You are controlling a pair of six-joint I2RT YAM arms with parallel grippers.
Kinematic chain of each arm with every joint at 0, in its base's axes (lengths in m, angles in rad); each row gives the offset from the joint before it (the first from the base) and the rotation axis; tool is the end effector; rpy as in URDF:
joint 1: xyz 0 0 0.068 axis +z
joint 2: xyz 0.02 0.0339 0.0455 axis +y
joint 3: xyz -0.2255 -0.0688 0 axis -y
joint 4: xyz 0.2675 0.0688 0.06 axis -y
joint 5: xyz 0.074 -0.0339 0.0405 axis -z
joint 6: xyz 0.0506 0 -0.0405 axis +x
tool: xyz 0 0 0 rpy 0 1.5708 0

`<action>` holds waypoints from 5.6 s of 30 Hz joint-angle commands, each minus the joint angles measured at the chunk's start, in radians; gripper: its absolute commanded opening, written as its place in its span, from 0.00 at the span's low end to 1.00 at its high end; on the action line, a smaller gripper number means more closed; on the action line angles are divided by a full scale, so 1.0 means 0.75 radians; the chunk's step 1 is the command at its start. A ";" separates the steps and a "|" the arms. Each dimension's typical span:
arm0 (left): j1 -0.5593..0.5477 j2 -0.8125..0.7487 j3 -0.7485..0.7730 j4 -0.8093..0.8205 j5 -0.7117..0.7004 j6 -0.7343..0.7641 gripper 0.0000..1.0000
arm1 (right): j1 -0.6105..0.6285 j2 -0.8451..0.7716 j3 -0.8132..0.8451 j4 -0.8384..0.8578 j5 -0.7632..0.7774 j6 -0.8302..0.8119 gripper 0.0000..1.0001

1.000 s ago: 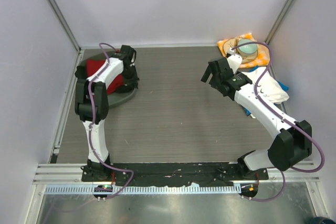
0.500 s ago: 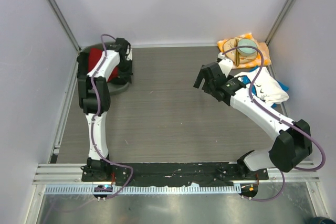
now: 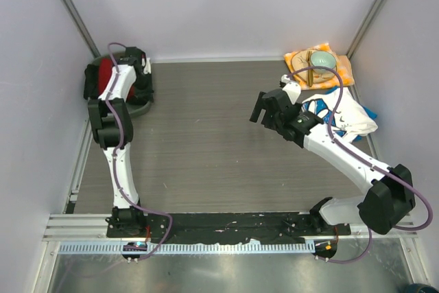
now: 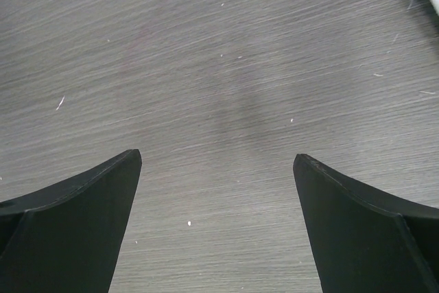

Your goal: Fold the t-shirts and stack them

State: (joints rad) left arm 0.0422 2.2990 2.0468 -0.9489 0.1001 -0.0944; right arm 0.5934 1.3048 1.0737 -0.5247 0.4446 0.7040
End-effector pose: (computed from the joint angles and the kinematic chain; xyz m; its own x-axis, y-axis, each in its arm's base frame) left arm 0.4888 0.0156 0.1572 -0.9269 -0.1330 -0.3509 -0.0937 0.9875 -0.1268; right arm 0.2791 0.1620 0.2461 -0.5922 0.3054 -0.7457 0.1810 0.9522 0.2462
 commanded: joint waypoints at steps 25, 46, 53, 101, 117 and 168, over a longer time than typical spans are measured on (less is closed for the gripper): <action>0.175 -0.028 0.302 0.017 -0.473 -0.351 0.75 | 0.115 -0.024 -0.129 0.164 0.011 0.025 1.00; 0.195 0.132 0.382 0.234 -0.532 -0.336 0.53 | 0.127 0.171 -0.137 0.286 -0.022 0.027 1.00; 0.195 0.115 0.361 0.241 -0.526 -0.361 0.42 | 0.133 0.185 -0.129 0.282 -0.024 0.023 0.99; 0.110 0.263 0.482 0.289 -0.375 -0.451 0.00 | 0.152 0.189 -0.166 0.286 -0.026 0.029 1.00; -0.128 -0.330 0.312 0.427 -0.172 -0.510 0.00 | 0.270 0.005 -0.159 0.166 0.098 0.076 1.00; 0.073 0.207 0.394 0.324 -0.584 -0.576 0.72 | 0.334 0.199 -0.184 0.237 0.109 0.055 1.00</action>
State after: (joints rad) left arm 0.0959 2.4264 2.2868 -0.7338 -0.3676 -0.5209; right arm 0.8387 1.4330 0.8963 -0.3862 0.5102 0.7551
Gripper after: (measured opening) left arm 0.722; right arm 0.996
